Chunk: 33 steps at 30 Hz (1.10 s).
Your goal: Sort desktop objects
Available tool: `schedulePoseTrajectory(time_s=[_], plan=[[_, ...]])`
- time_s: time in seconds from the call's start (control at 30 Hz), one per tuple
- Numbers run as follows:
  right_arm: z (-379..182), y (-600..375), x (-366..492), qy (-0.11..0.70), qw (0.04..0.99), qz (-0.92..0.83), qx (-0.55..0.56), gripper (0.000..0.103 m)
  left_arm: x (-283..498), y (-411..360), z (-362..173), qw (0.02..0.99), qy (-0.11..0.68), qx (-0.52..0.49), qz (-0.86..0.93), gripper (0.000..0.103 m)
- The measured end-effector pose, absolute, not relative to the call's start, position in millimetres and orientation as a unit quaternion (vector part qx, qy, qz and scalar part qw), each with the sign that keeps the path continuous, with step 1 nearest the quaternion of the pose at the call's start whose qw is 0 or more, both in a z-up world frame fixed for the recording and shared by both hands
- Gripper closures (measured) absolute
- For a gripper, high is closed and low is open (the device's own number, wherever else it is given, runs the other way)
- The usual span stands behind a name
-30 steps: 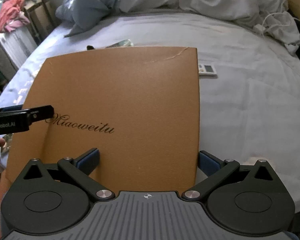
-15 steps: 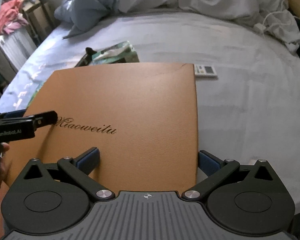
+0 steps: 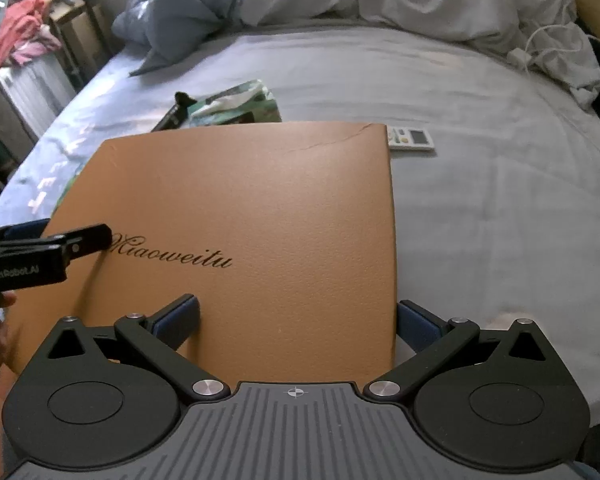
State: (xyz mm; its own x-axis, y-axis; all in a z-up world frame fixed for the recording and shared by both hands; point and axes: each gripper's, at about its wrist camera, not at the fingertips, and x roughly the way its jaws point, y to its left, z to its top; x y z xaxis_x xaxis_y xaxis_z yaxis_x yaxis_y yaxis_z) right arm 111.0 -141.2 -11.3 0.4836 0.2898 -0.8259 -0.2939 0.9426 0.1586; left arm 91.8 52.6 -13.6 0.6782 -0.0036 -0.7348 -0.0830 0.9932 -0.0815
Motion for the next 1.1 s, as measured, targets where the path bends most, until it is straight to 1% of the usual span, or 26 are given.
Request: schedulePoseTrajectory(time_s=[0.23,0.53,0.67,0.97,1.1], plan=[[-24,-135,104,0.477,0.863,0.165,-0.027,0.000,87,53,-27,0.919,0.391,-0.050,0.022,0.000],[-30,-137,109,0.481,0.861,0.164,-0.016,0.000,99,50,-37,0.915,0.400,-0.045,0.038,0.000],[-33,-138,111,0.483,0.860,0.164,-0.010,0.000,96,49,-43,0.921,0.387,-0.038,0.040,0.000],[-39,-139,116,0.488,0.858,0.163,0.001,0.000,93,51,-42,0.923,0.379,-0.051,0.046,0.000],[-38,-139,116,0.488,0.858,0.160,-0.005,0.000,94,57,-37,0.914,0.396,-0.072,0.043,0.000]])
